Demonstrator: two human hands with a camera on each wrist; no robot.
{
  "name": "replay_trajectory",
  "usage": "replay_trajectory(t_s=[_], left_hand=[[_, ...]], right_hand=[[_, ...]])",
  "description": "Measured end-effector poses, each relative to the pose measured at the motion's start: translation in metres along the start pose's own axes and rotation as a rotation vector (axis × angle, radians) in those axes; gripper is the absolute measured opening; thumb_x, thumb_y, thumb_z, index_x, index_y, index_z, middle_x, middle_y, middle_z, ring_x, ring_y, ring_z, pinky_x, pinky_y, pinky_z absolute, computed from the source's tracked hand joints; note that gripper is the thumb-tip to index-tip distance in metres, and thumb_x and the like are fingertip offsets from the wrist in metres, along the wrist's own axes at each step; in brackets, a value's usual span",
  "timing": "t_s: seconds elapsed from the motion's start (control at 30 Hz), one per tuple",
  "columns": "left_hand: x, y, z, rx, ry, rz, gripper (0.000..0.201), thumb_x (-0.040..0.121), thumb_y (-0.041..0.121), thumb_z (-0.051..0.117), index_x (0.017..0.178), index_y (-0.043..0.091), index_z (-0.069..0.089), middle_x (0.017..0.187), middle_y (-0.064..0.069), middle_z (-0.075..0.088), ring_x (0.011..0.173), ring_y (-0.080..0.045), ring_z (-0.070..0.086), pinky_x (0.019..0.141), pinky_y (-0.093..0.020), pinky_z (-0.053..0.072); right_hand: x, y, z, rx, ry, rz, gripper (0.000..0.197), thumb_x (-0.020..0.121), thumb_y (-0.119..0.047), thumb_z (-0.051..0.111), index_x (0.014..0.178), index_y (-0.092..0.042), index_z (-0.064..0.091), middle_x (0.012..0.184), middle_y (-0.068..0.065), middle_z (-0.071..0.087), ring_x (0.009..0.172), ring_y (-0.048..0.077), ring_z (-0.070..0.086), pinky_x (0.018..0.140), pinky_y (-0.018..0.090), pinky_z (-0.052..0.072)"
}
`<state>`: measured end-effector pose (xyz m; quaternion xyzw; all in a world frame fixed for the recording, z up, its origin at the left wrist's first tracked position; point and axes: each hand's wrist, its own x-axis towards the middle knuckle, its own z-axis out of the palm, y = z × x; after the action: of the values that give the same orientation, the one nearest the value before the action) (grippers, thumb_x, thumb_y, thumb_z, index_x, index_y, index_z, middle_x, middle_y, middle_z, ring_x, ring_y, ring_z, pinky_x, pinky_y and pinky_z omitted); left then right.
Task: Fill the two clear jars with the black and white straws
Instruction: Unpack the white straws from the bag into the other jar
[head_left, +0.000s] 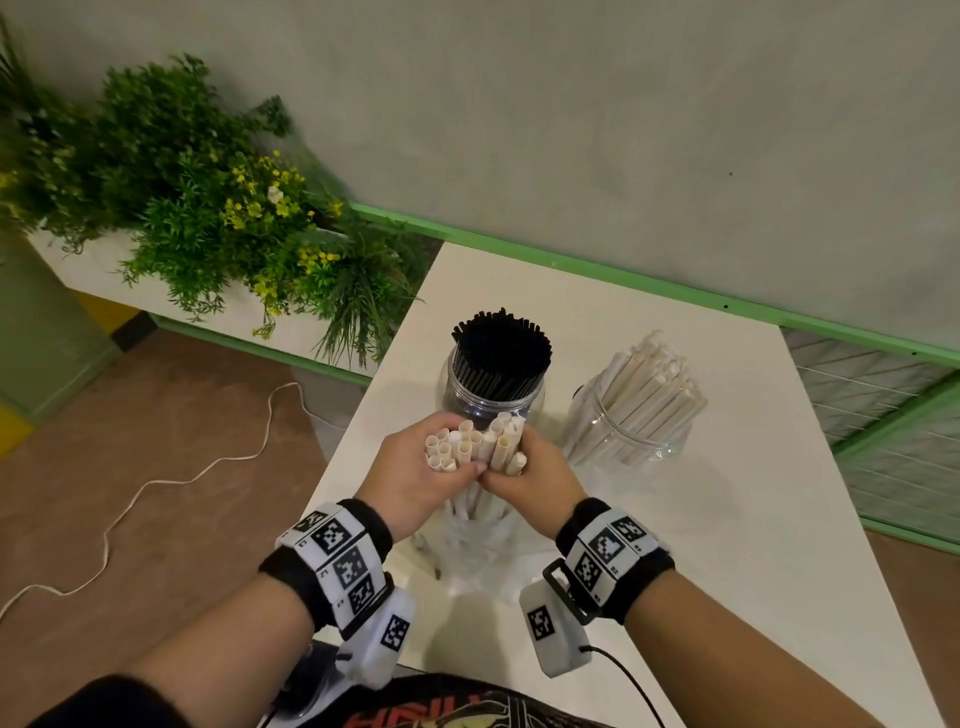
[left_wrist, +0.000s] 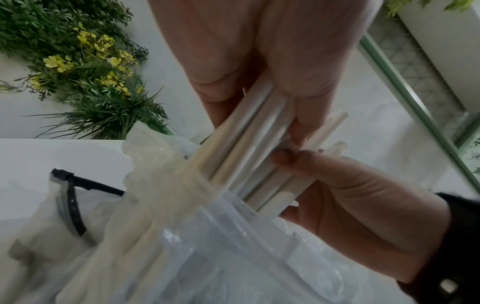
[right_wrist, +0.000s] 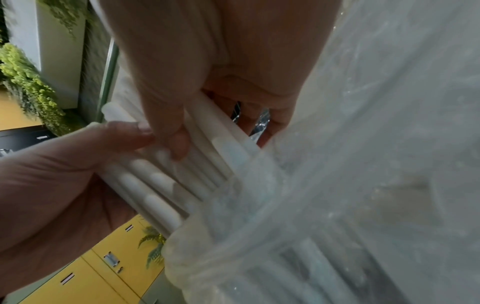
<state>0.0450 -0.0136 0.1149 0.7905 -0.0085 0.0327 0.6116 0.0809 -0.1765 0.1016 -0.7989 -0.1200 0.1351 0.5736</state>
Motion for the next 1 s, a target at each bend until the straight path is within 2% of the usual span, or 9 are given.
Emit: replay_trajectory(t_s=[0.07, 0.13, 0.27, 0.33, 0.4, 0.6, 0.7, 0.8, 1.0], left_hand=[[0.001, -0.001, 0.001, -0.005, -0.007, -0.007, 0.024, 0.072, 0.011, 0.081, 0.086, 0.024, 0.066, 0.075, 0.008, 0.068, 0.067, -0.001, 0.06, 0.063, -0.013, 0.045], [0.002, -0.001, 0.0, -0.022, -0.01, 0.004, 0.023, 0.072, 0.011, 0.081, 0.087, 0.023, 0.067, 0.078, 0.007, 0.069, 0.07, -0.003, 0.062, 0.065, -0.014, 0.047], [0.002, 0.001, -0.004, -0.012, 0.005, 0.057, 0.029, 0.076, 0.008, 0.077, 0.097, 0.023, 0.063, 0.085, 0.007, 0.069, 0.077, -0.001, 0.061, 0.071, -0.013, 0.046], [0.001, 0.003, -0.005, 0.016, 0.016, 0.11, 0.035, 0.078, 0.004, 0.074, 0.103, 0.023, 0.061, 0.089, 0.007, 0.067, 0.085, 0.0, 0.06, 0.079, -0.009, 0.042], [0.001, 0.006, -0.005, 0.028, 0.003, 0.15, 0.036, 0.079, 0.001, 0.072, 0.104, 0.024, 0.061, 0.091, 0.005, 0.067, 0.089, 0.0, 0.06, 0.082, -0.007, 0.04], [0.002, 0.002, -0.002, 0.136, -0.014, 0.207, 0.02, 0.081, 0.011, 0.067, 0.09, 0.029, 0.065, 0.094, 0.016, 0.066, 0.089, -0.004, 0.062, 0.079, -0.01, 0.042], [0.003, 0.0, -0.002, 0.183, -0.009, 0.215, 0.021, 0.085, 0.007, 0.067, 0.089, 0.028, 0.064, 0.092, 0.015, 0.065, 0.088, -0.003, 0.06, 0.076, -0.007, 0.039], [0.003, 0.001, -0.002, 0.265, -0.032, 0.254, 0.022, 0.087, 0.007, 0.063, 0.089, 0.029, 0.061, 0.09, 0.016, 0.062, 0.091, -0.001, 0.057, 0.075, -0.005, 0.037], [0.004, 0.003, 0.003, 0.341, -0.074, 0.26, 0.016, 0.092, 0.006, 0.056, 0.093, 0.022, 0.06, 0.093, 0.012, 0.058, 0.088, 0.005, 0.053, 0.071, -0.003, 0.037]], right_hand=[[-0.001, 0.0, 0.001, -0.027, 0.022, -0.03, 0.04, 0.075, -0.004, 0.072, 0.106, -0.023, 0.055, 0.098, -0.002, 0.067, 0.093, 0.012, 0.064, 0.082, 0.03, 0.054], [-0.004, -0.002, 0.003, -0.005, 0.049, -0.064, 0.04, 0.074, -0.005, 0.071, 0.102, -0.028, 0.053, 0.092, -0.004, 0.065, 0.087, 0.012, 0.063, 0.078, 0.033, 0.053], [-0.008, -0.004, 0.007, 0.056, 0.126, -0.119, 0.036, 0.071, -0.014, 0.07, 0.102, -0.024, 0.053, 0.089, -0.003, 0.064, 0.083, 0.017, 0.063, 0.077, 0.038, 0.054], [-0.01, -0.005, 0.008, 0.049, 0.143, -0.139, 0.041, 0.073, -0.015, 0.07, 0.107, -0.027, 0.052, 0.092, -0.002, 0.065, 0.085, 0.02, 0.064, 0.077, 0.04, 0.055], [-0.011, -0.006, 0.01, 0.016, 0.145, -0.169, 0.051, 0.076, -0.009, 0.07, 0.116, -0.033, 0.048, 0.097, -0.003, 0.065, 0.087, 0.015, 0.065, 0.08, 0.038, 0.055], [-0.013, -0.009, 0.012, -0.102, 0.121, -0.287, 0.065, 0.082, -0.008, 0.064, 0.128, -0.047, 0.039, 0.104, -0.014, 0.065, 0.094, 0.01, 0.065, 0.083, 0.032, 0.054], [-0.014, -0.009, 0.007, -0.179, 0.149, -0.335, 0.053, 0.085, -0.007, 0.061, 0.127, -0.035, 0.047, 0.102, -0.005, 0.065, 0.092, 0.011, 0.063, 0.083, 0.031, 0.053], [-0.012, -0.009, -0.004, -0.243, 0.19, -0.415, 0.042, 0.085, -0.002, 0.06, 0.122, -0.022, 0.059, 0.109, -0.003, 0.065, 0.103, 0.004, 0.058, 0.091, 0.018, 0.044], [-0.013, -0.019, -0.033, -0.211, 0.292, -0.43, 0.032, 0.087, 0.0, 0.055, 0.107, -0.025, 0.063, 0.1, -0.002, 0.061, 0.093, 0.009, 0.063, 0.081, 0.021, 0.048]])
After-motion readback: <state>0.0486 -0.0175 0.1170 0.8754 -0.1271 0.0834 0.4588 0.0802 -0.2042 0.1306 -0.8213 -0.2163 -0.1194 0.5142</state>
